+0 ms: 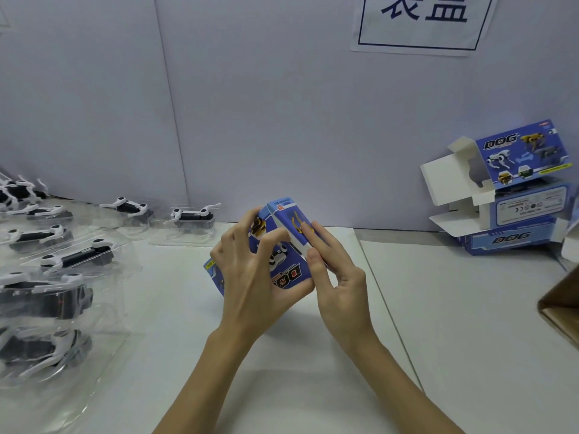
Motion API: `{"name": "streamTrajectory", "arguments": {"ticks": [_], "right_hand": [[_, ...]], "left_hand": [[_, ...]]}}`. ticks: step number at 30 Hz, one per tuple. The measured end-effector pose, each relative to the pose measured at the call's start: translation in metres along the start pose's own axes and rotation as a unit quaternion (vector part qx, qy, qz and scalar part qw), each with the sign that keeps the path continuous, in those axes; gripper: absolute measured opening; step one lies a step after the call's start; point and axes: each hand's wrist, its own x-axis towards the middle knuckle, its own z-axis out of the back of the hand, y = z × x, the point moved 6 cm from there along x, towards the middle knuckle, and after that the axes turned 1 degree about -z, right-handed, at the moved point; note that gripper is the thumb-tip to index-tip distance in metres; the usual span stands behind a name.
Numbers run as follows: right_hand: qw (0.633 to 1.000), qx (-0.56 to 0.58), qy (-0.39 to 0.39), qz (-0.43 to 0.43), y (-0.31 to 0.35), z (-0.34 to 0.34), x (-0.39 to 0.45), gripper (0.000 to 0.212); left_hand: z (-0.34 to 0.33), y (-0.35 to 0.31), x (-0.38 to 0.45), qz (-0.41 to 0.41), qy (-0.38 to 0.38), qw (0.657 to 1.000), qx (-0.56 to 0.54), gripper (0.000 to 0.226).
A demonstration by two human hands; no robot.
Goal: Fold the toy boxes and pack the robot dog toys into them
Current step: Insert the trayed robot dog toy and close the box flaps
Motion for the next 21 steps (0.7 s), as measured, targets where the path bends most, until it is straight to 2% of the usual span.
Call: {"name": "streamTrajectory", "arguments": {"ticks": [4,11,14,17,21], "right_hand": [[0.999,-0.034,0.004,0.023,0.0,-0.004,-0.002,0.045],[0.977,-0.175,0.053,0.108,0.007,-0.003,0.0,0.052],[0.979,-0.17,0.052,0.099,0.002,-0.007,-0.004,0.059],[0.99,-0.12,0.017,0.073,-0.002,-0.005,-0.003,0.059],[0.991,-0.113,0.019,0.072,-0.003,0.004,0.005,0.063]], "left_hand": [[0.001,0.004,-0.003,-0.006,-0.004,1.0,0.002,0.066],[0.003,0.006,-0.004,0.013,-0.01,1.0,0.01,0.069],[0.005,0.005,-0.001,0.018,-0.009,1.0,0.001,0.082],[0.001,0.006,0.002,0.009,0.04,0.999,-0.024,0.103],[-0.004,0.017,0.001,0.033,0.122,0.991,-0.046,0.118]]}}
